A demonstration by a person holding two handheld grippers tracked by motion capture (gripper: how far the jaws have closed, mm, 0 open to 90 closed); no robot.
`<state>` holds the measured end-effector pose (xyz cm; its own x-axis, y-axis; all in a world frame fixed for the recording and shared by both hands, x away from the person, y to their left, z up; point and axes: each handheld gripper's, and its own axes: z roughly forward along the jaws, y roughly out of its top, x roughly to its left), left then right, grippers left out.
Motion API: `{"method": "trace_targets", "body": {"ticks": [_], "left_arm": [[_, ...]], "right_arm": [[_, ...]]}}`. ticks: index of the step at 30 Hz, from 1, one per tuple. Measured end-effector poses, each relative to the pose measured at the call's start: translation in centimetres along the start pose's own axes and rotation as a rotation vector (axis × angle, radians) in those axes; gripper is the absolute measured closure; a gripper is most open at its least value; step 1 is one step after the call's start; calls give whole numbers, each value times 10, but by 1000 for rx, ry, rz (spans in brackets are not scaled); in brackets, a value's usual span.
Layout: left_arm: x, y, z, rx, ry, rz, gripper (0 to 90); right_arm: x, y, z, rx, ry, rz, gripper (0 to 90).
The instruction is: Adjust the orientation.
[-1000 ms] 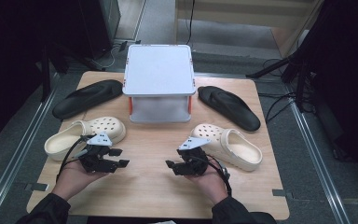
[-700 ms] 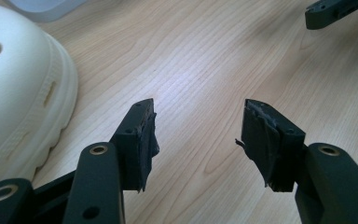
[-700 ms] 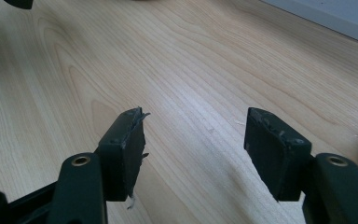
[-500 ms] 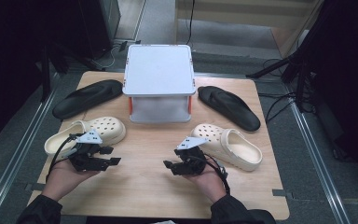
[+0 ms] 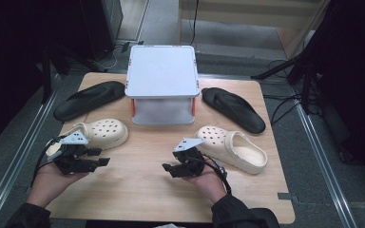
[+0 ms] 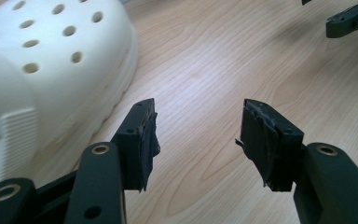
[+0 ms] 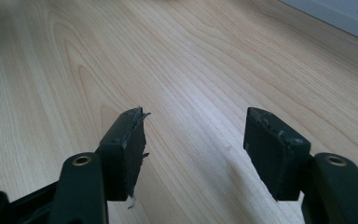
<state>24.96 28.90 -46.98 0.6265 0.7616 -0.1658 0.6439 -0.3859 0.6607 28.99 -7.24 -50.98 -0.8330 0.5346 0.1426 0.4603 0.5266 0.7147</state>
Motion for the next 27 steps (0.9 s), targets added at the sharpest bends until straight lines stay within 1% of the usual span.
{"method": "trace_targets", "body": {"ticks": [2, 6, 8, 12, 13, 17, 19, 20, 22, 23, 25, 27], "left_arm": [[2, -1, -4, 2, -1, -2, 460], [7, -3, -12, -17, -6, -27, 461], [10, -4, -16, -24, 10, -28, 462], [18, -5, -25, -36, 23, -42, 464], [20, -5, -28, -38, 31, -40, 464], [32, -7, -38, -51, 53, -55, 466], [37, -8, -42, -57, 66, -71, 468], [41, -10, -43, -64, 70, -79, 468], [46, -11, -43, -59, 75, -87, 469], [50, -12, -42, -60, 83, -91, 469], [55, -13, -41, -55, 84, -100, 471], [60, -14, -37, -51, 92, -100, 473]], "right_arm": [[1, 1, 2, 2, 3, -6, 388], [1, 3, 4, 4, 11, -15, 389], [2, 3, 4, 5, 14, -13, 389], [2, 3, 4, 7, 15, -12, 389], [2, 3, 4, 6, 15, -15, 389], [2, 3, 4, 10, 14, -13, 390], [2, 3, 4, 12, 15, -13, 389], [2, 3, 5, 13, 15, -14, 389], [3, 3, 5, 14, 14, -14, 389], [3, 3, 5, 15, 14, -13, 389], [3, 3, 6, 17, 15, -16, 389], [4, 3, 6, 20, 15, -16, 389]]}}
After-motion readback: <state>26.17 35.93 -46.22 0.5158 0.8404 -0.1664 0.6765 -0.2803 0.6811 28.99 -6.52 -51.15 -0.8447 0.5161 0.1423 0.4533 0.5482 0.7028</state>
